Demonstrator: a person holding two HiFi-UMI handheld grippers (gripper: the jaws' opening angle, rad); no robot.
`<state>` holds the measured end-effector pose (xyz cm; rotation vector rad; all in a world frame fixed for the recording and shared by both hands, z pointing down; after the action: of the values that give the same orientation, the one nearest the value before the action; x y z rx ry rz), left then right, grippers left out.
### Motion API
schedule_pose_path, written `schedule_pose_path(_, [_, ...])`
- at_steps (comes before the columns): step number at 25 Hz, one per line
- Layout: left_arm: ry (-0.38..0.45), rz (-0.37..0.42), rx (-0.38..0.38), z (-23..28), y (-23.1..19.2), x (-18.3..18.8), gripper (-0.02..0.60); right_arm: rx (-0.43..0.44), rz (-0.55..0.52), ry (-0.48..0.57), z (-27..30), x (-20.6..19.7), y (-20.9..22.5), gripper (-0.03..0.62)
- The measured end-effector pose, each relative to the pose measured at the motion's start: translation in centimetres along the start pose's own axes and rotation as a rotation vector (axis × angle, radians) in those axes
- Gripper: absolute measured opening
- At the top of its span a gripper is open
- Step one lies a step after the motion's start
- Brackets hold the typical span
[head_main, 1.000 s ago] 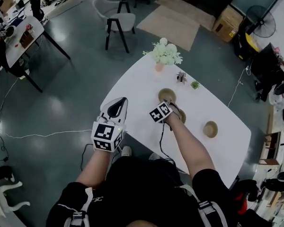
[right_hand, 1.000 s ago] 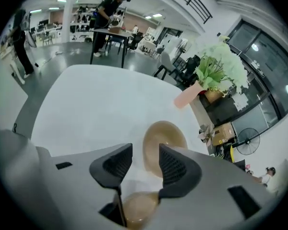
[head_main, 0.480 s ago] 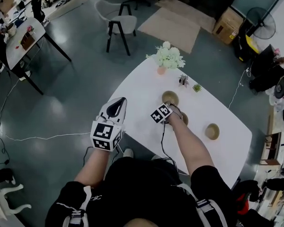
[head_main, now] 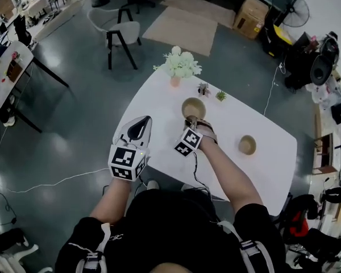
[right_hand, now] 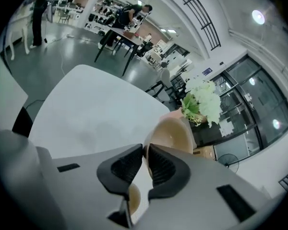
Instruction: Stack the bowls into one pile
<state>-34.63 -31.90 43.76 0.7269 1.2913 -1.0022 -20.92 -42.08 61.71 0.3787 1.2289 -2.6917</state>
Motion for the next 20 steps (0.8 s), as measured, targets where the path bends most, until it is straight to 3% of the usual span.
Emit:
schedule_pose_path(9, [-0.022, 0.048, -0.162, 3.9, 4.9, 0.4, 0.012, -0.015, 0.054, -0.066, -5.0, -6.1, 0.2, 0.057])
schedule_pose_path(15, [-0.042, 0.058, -0.194, 5.0, 6.9, -0.6, 0.012, 0.008, 0.073, -0.130, -4.5, -10.0, -2.4, 0.061])
schedule_pose_path(20, [-0.055, 0.052, -0.179, 5.3, 6.9, -1.0, 0.012, 0.056, 0.098, -0.145, -4.2, -10.9, -3.8, 0.061])
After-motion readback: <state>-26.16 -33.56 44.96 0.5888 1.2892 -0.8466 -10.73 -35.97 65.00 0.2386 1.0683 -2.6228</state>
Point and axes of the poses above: the fingertips, and each gripper's own axes: z forward along the fingers, y to its right, x out of its top, the point moved 2 cm from there along -z, backward along the fingers, and after that the axes turned 6 degrees about -x, right-handed, at the moved point
